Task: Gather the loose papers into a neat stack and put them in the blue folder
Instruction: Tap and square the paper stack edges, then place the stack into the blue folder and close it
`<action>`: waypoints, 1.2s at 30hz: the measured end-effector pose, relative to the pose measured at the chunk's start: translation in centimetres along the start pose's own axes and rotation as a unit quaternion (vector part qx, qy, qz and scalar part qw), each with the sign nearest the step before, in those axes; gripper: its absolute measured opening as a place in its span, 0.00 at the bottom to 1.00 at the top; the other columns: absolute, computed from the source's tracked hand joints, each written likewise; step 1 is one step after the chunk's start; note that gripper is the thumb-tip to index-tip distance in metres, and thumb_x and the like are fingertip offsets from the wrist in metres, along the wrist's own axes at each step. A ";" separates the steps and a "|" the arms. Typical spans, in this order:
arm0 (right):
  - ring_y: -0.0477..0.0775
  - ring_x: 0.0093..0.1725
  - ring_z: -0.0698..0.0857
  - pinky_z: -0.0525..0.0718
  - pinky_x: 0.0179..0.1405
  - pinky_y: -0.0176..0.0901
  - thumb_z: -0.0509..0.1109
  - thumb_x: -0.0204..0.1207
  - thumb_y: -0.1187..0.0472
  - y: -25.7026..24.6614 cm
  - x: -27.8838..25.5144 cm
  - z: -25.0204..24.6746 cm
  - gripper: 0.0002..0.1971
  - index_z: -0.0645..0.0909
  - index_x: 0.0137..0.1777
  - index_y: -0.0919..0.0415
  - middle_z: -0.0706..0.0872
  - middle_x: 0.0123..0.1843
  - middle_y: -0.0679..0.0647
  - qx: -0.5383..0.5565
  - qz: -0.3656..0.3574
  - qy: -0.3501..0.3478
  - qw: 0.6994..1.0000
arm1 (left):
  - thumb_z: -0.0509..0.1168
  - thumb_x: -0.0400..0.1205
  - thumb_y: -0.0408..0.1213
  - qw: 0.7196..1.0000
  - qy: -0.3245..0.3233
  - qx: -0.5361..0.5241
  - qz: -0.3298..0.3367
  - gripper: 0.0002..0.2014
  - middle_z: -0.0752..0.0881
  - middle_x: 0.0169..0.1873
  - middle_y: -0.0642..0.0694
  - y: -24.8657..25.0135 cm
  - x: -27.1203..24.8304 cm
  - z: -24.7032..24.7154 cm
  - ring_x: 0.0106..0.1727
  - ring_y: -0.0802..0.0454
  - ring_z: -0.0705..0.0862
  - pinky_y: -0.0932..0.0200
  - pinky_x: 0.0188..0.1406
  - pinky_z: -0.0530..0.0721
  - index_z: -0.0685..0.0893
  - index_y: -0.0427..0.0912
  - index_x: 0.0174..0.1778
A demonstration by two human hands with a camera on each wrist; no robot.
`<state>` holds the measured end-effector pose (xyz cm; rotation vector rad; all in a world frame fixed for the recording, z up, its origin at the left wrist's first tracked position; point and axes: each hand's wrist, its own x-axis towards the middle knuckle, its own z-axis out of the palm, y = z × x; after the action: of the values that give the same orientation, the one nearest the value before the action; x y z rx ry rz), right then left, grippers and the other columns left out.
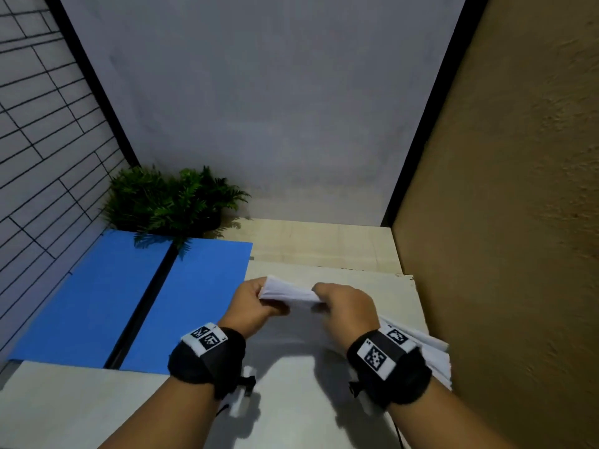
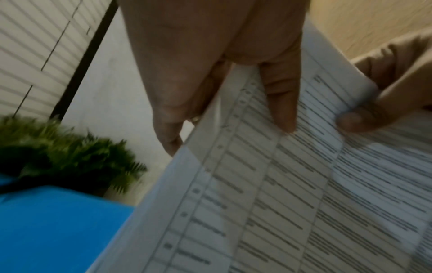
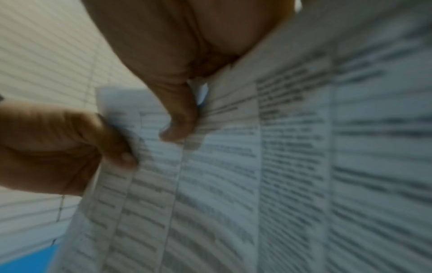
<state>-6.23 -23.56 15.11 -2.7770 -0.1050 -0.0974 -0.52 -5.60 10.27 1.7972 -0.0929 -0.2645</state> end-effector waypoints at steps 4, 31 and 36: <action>0.53 0.37 0.84 0.81 0.34 0.45 0.66 0.70 0.72 2.7 0.1 -2.9 0.10 0.80 0.37 0.56 0.85 0.32 0.48 0.283 0.107 0.118 0.946 | 0.82 0.65 0.27 0.998 0.007 0.006 0.070 0.11 0.87 0.33 0.44 3.7 0.1 -2.8 0.34 0.56 0.84 0.63 0.36 0.81 0.86 0.31 0.37; 0.62 0.57 0.87 0.86 0.59 0.61 0.85 0.57 0.69 6.4 -3.3 1.9 0.22 0.84 0.52 0.59 0.90 0.52 0.57 0.565 0.302 0.125 0.757 | 0.80 0.70 0.27 0.986 0.059 -0.126 -0.091 0.12 0.92 0.45 0.44 -1.8 -2.3 4.8 0.53 0.41 0.90 0.60 0.43 0.88 0.89 0.41 0.46; 0.53 0.47 0.91 0.90 0.45 0.46 0.82 0.62 0.71 5.1 -2.1 -0.2 0.18 0.86 0.51 0.60 0.93 0.47 0.54 0.588 0.238 0.108 0.766 | 0.75 0.77 0.28 0.975 0.086 -0.179 -0.099 0.10 0.92 0.45 0.41 0.1 -2.4 3.3 0.43 0.49 0.91 0.63 0.34 0.88 0.88 0.35 0.53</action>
<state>-7.90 -28.46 13.31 -1.4372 0.4512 -0.1487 -3.61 -8.28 9.91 1.4633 0.2449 -0.2482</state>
